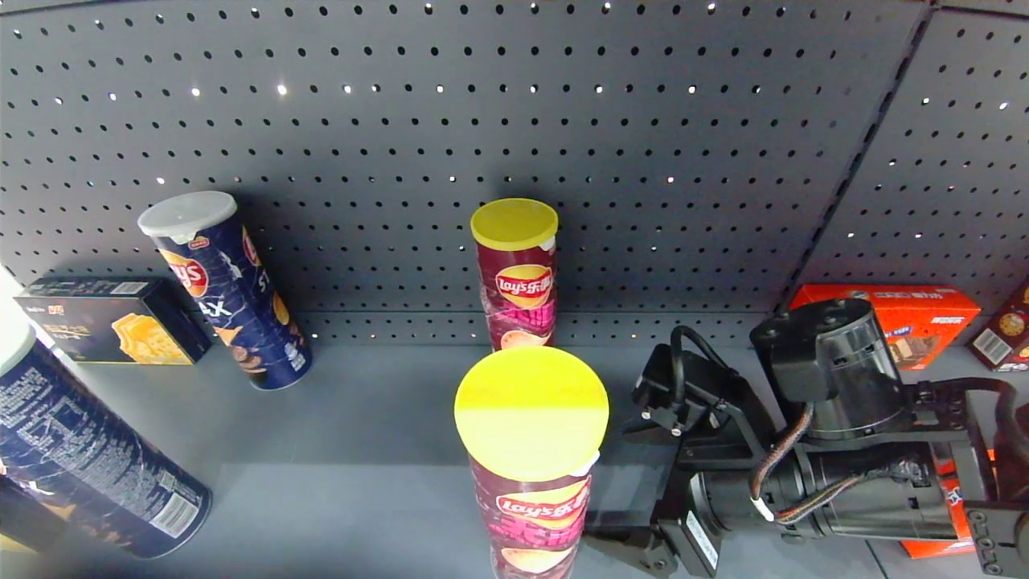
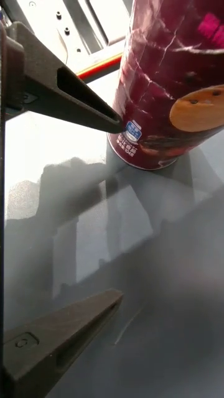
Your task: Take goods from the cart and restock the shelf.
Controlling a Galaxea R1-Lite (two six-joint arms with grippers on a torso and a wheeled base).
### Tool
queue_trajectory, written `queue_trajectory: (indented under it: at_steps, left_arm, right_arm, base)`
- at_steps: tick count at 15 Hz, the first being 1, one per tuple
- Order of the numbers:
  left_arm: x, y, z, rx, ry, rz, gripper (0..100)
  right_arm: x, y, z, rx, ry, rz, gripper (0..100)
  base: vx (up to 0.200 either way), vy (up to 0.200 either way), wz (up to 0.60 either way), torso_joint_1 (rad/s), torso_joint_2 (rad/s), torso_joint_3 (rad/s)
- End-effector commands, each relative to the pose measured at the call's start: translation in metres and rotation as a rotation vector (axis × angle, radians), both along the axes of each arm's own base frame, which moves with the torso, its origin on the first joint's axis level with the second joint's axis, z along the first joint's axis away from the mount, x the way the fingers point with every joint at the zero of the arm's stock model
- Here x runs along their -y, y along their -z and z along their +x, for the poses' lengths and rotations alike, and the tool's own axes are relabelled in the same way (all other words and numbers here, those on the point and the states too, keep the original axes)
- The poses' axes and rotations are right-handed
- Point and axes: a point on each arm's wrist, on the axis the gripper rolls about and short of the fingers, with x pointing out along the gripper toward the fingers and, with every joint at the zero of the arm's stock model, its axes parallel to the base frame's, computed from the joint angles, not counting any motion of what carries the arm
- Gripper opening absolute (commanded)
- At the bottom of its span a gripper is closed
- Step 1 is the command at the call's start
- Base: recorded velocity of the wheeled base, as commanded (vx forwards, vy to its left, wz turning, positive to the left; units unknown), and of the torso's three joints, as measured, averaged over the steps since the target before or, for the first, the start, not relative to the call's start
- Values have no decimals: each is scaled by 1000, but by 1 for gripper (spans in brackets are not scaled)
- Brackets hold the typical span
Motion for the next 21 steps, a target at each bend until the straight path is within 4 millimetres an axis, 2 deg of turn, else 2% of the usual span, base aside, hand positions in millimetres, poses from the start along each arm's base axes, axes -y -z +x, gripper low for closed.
queue_trajectory:
  at_steps: [1, 7, 14, 16, 17, 18, 19, 20, 21]
  left_arm:
    - [0, 0, 0, -3, 0, 0, 100]
    - [0, 0, 0, -3, 0, 0, 100]
    - [0, 0, 0, -1, 0, 0, 100]
    - [0, 0, 0, 0, 0, 0, 100]
    - [0, 0, 0, -1, 0, 0, 100]
    - [0, 0, 0, -1, 0, 0, 100]
    - [0, 0, 0, -1, 0, 0, 100]
    - [0, 0, 0, -1, 0, 0, 100]
    - [0, 0, 0, -1, 0, 0, 100]
  right_arm:
    - [0, -5, 0, 12, -1, 12, 100]
    - [-9, -3, 7, 9, -4, 10, 100]
    - [6, -4, -5, 15, 13, 7, 100]
    - [16, -19, -5, 56, 50, 47, 100]
    - [41, -48, -4, 140, 152, 119, 100]
    - [65, -65, -9, 190, 237, 173, 100]
    - [91, -77, -16, 240, 326, 209, 100]
    - [107, -80, -22, 268, 380, 220, 100]
    - [134, -84, -36, 320, 482, 236, 100]
  base:
    - [0, 0, 0, 0, 0, 0]
    - [0, 0, 0, 0, 0, 0]
    - [0, 0, 0, 0, 0, 0]
    - [0, 0, 0, 0, 0, 0]
    - [0, 0, 0, 0, 0, 0]
    - [0, 0, 0, 0, 0, 0]
    - [0, 0, 0, 0, 0, 0]
    - [0, 0, 0, 0, 0, 0]
    - [0, 0, 0, 0, 0, 0]
